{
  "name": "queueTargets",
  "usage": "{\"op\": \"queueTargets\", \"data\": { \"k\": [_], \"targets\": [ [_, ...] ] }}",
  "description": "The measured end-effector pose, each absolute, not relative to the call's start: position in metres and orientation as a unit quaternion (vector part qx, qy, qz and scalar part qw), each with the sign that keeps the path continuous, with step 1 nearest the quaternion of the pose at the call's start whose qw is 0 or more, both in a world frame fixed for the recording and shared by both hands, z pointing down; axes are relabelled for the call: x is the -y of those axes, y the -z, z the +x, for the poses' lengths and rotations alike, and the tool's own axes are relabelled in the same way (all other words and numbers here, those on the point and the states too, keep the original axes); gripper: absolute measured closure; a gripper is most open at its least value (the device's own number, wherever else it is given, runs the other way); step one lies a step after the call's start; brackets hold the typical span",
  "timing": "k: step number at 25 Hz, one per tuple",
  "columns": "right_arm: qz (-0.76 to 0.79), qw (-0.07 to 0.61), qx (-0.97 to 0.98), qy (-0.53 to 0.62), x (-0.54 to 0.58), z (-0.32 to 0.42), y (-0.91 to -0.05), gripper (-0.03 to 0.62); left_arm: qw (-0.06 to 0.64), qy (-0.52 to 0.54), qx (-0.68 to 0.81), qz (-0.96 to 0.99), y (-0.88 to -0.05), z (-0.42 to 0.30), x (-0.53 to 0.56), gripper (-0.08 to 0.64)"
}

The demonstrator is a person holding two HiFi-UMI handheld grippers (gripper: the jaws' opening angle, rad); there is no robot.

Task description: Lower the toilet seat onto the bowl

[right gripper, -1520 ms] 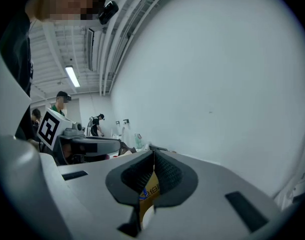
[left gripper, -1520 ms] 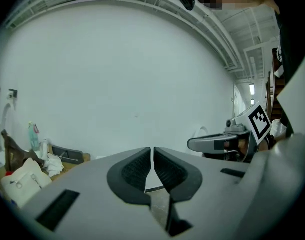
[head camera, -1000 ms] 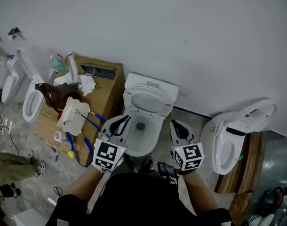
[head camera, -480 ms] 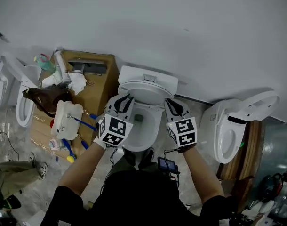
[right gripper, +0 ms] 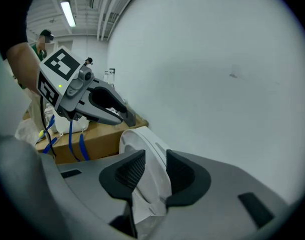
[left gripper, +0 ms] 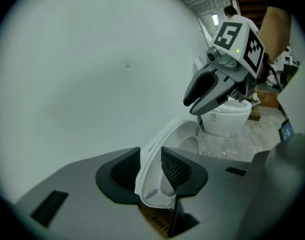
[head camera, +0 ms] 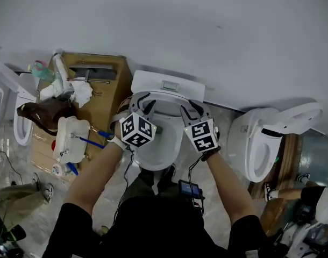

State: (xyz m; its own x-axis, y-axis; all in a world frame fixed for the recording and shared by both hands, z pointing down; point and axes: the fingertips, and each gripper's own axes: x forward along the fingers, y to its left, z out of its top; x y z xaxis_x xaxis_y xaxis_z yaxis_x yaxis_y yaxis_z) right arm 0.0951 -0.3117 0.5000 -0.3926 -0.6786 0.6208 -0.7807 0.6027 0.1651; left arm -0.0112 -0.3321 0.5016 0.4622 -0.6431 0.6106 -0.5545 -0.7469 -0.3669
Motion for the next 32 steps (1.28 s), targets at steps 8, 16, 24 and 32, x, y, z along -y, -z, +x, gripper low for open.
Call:
{"op": "queueTargets", "data": {
  "k": [8, 16, 24, 32],
  "targets": [
    [0.407, 0.415, 0.813, -0.032, 0.325, 0.092, -0.546, 0.466, 0.064, 0.434, -0.32, -0.84, -0.553, -0.001, 0.349, 0.437],
    [0.408, 0.462, 0.786, 0.046, 0.34, 0.096, -0.563, 0.466, 0.098, 0.456, -0.318, -0.825, -0.563, -0.003, 0.368, 0.437],
    [0.417, 0.48, 0.767, 0.085, 0.343, 0.097, -0.562, 0.489, 0.109, 0.462, -0.331, -0.816, -0.57, -0.002, 0.37, 0.439],
    [0.426, 0.479, 0.763, 0.084, 0.341, 0.097, -0.562, 0.525, 0.112, 0.454, -0.337, -0.817, -0.566, -0.004, 0.366, 0.492]
  ]
}}
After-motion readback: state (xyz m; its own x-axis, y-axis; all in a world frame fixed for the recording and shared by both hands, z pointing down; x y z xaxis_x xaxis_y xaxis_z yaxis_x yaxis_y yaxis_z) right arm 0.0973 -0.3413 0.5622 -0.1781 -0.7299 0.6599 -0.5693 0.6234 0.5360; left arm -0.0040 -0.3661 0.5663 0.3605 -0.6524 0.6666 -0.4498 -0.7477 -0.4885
